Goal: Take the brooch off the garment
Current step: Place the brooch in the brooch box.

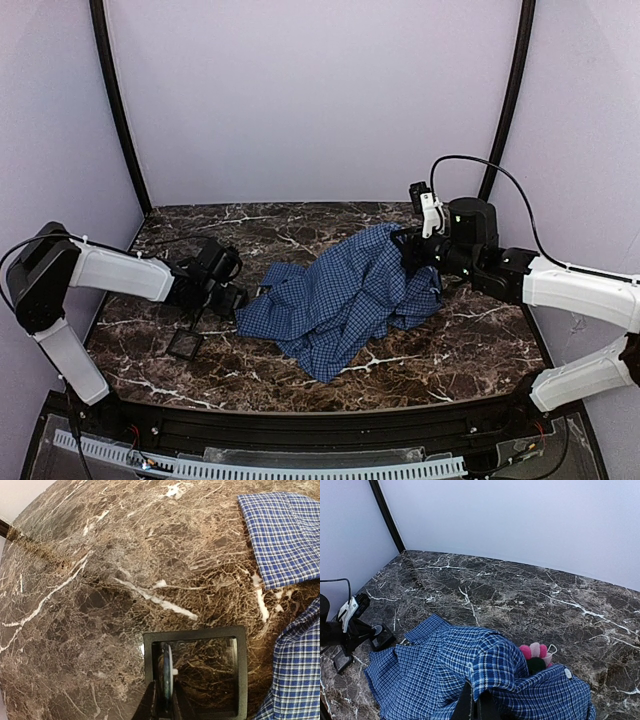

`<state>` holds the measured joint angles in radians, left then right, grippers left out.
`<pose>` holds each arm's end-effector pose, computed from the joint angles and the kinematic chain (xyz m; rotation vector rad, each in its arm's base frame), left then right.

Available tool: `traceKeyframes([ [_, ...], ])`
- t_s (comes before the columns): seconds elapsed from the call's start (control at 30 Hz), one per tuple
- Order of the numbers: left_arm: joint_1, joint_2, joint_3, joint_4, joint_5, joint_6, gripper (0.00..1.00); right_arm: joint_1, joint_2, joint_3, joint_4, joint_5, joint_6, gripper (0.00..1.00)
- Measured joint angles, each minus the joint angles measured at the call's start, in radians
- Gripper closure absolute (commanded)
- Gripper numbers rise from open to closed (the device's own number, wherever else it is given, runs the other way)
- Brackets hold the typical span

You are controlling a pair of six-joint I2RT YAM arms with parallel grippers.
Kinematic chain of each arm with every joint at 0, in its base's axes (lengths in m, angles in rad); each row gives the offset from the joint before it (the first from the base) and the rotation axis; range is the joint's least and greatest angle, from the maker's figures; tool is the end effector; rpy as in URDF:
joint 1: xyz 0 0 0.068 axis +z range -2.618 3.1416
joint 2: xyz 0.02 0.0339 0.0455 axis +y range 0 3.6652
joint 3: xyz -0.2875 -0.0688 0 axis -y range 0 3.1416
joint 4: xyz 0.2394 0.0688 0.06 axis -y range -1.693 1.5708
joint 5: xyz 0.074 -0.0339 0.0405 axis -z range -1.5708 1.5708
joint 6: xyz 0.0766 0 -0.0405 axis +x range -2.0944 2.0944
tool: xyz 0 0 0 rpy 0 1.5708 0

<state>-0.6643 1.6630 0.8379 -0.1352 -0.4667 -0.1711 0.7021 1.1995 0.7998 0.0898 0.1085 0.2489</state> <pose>0.2847 -0.1792 0.1479 0.4108 2.3672 0.2142 0.2364 0.1891 0.2977 -0.3562 1.8827 0.5472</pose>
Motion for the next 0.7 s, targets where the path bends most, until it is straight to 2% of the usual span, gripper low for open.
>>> traceKeyframes([
  [0.3,0.000,0.003,0.007,-0.007,0.068,0.008,0.63,0.000,0.005,0.000,0.000,0.000,0.000,1.00],
  [0.47,0.000,-0.016,0.005,-0.006,0.144,0.010,0.39,0.000,0.010,0.000,0.000,-0.006,-0.001,1.00],
  [0.6,0.001,-0.102,-0.021,0.005,0.231,0.013,0.20,0.000,0.010,0.000,0.000,-0.035,-0.004,1.00],
  [0.7,0.001,-0.200,-0.049,0.025,0.306,0.014,0.12,0.000,0.010,0.000,0.000,-0.091,-0.008,1.00],
])
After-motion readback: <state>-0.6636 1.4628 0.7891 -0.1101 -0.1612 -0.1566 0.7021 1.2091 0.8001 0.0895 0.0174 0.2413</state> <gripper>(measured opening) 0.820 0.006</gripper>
